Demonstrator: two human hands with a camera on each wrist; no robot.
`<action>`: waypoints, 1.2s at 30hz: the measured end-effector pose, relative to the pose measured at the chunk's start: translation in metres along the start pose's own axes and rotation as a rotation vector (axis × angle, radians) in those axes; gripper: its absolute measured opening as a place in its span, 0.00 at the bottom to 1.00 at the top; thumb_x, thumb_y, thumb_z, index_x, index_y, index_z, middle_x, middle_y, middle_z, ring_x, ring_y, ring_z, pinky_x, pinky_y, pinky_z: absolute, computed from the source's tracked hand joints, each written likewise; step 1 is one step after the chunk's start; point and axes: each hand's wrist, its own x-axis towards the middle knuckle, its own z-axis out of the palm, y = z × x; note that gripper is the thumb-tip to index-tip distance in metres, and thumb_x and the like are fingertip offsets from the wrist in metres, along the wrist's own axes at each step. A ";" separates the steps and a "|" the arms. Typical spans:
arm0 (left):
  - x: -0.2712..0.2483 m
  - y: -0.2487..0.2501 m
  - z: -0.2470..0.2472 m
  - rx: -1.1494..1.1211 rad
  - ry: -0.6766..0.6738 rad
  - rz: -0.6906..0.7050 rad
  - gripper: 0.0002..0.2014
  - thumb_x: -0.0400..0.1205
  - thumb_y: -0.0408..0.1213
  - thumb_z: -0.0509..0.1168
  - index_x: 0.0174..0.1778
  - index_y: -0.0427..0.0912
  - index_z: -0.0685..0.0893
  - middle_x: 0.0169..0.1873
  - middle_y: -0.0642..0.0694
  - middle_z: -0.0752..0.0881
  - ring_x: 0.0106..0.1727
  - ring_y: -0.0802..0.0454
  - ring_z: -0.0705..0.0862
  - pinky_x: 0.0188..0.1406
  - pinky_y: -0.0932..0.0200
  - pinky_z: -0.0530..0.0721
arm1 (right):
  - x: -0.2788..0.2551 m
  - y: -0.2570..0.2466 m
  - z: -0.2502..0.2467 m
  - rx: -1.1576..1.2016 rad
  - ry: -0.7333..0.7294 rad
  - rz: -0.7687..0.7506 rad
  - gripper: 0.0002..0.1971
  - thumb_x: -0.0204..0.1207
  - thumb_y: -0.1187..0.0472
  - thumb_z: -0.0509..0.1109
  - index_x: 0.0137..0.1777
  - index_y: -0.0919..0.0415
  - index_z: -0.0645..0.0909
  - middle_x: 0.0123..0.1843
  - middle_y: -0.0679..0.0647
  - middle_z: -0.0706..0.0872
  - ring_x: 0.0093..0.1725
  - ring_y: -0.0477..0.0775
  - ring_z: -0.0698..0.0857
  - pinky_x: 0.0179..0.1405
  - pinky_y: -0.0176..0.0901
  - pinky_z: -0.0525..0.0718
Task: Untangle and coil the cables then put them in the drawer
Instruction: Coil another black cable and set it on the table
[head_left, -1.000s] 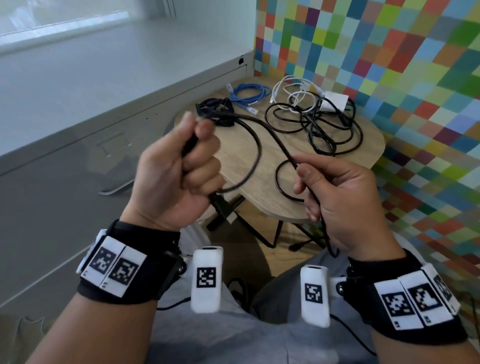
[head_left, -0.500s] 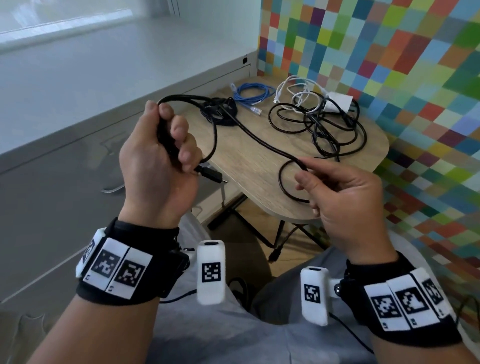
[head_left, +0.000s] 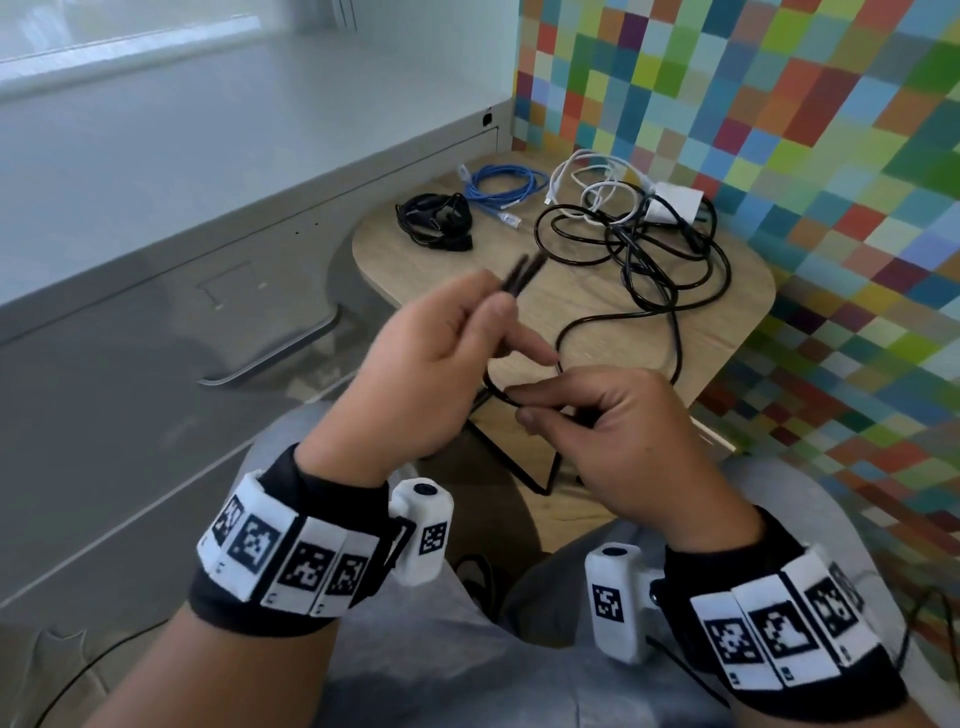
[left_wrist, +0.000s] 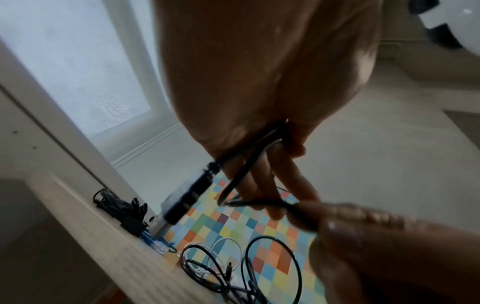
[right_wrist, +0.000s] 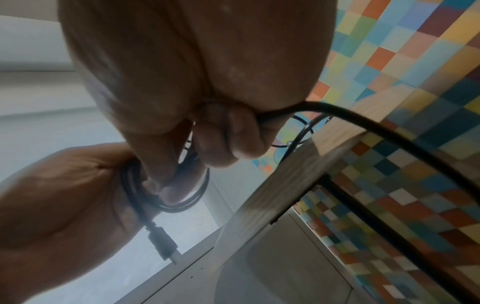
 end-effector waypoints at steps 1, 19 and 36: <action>-0.001 0.001 0.002 0.105 -0.050 -0.005 0.12 0.93 0.38 0.56 0.43 0.46 0.78 0.43 0.55 0.94 0.51 0.59 0.92 0.56 0.48 0.89 | 0.000 -0.002 0.000 0.022 0.004 -0.020 0.13 0.76 0.67 0.82 0.52 0.46 0.94 0.47 0.32 0.93 0.47 0.32 0.91 0.48 0.26 0.84; -0.005 -0.001 -0.015 -0.731 -0.386 -0.309 0.18 0.88 0.43 0.54 0.33 0.44 0.78 0.21 0.53 0.64 0.18 0.55 0.61 0.23 0.54 0.61 | 0.004 -0.006 -0.030 0.196 0.327 -0.135 0.09 0.77 0.60 0.79 0.56 0.50 0.91 0.41 0.48 0.94 0.37 0.53 0.91 0.39 0.46 0.90; 0.000 0.008 -0.022 -1.075 -0.050 -0.130 0.14 0.92 0.44 0.47 0.47 0.46 0.74 0.24 0.56 0.60 0.21 0.58 0.53 0.21 0.62 0.56 | 0.004 0.006 -0.013 0.188 0.186 0.144 0.21 0.87 0.66 0.70 0.69 0.37 0.84 0.44 0.49 0.92 0.29 0.50 0.87 0.33 0.47 0.91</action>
